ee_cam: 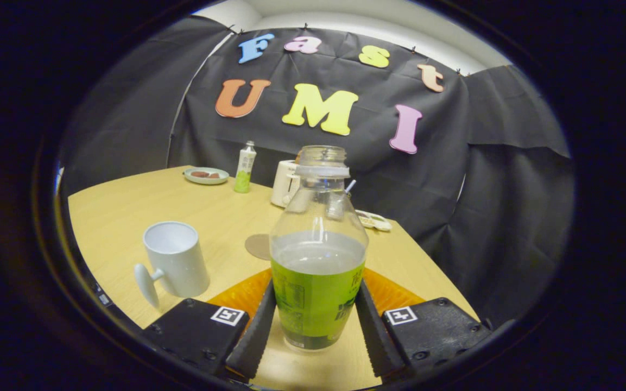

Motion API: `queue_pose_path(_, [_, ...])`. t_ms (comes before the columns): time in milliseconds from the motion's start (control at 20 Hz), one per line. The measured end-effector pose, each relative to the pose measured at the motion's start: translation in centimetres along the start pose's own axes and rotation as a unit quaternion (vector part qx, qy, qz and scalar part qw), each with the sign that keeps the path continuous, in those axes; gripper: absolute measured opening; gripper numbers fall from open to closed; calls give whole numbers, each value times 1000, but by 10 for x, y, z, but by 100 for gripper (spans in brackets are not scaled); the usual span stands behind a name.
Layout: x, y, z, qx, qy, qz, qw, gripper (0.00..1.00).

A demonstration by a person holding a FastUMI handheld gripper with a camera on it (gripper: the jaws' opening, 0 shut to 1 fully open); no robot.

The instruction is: Take the bottle from table, then pour the juice into the cup, finally place the bottle on the coaster

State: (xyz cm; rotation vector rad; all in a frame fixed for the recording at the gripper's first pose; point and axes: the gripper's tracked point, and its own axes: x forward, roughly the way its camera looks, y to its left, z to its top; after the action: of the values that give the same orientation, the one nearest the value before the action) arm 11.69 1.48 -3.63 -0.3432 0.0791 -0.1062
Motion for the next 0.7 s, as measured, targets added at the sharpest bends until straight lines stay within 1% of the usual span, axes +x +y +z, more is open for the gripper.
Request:
queue_pose_path(50, [-1,-6,1,-7,5,-14,1000,80])
queue_pose_path(100, [-4,-7,5,-19,3,-17,1000,80])
queue_pose_path(150, [-7,-5,11,-39,-2,-16,999,80])
queue_pose_path(250, [-7,-10,18,-88,-9,-29,996,80])
queue_pose_path(400, [-8,-16,30,-159,-14,-47,986,80])
queue_pose_path(500, [-8,-23,39,-184,-19,-69,980,80])
queue_pose_path(600, [-8,-23,42,-206,-19,-82,975,80])
queue_pose_path(700, [-6,-22,45,-239,-18,-95,966,80])
